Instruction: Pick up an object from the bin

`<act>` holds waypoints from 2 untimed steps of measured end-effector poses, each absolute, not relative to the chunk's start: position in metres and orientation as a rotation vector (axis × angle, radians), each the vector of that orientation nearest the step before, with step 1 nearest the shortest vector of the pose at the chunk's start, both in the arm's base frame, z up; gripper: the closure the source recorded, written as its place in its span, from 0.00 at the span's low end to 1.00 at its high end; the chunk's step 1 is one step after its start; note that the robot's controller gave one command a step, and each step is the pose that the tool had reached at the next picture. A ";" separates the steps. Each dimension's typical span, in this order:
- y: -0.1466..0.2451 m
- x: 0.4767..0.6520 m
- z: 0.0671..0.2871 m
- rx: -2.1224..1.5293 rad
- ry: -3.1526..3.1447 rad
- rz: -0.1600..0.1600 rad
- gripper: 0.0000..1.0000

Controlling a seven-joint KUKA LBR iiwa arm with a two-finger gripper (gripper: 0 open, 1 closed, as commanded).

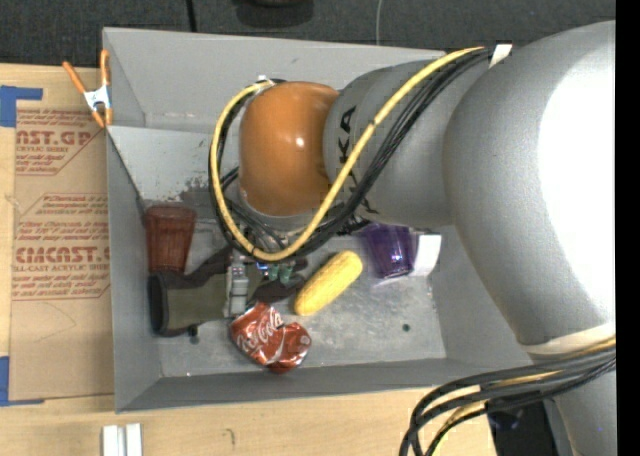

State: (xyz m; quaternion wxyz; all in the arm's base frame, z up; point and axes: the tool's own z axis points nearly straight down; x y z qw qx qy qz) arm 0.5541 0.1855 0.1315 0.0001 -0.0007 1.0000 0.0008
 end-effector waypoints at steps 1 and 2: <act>0.120 0.540 0.072 0.073 3.133 0.003 1.00; 0.120 0.540 0.072 0.073 3.133 0.004 1.00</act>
Offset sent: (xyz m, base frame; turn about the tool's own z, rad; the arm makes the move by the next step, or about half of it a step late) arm 0.0000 0.0000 0.0000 0.0000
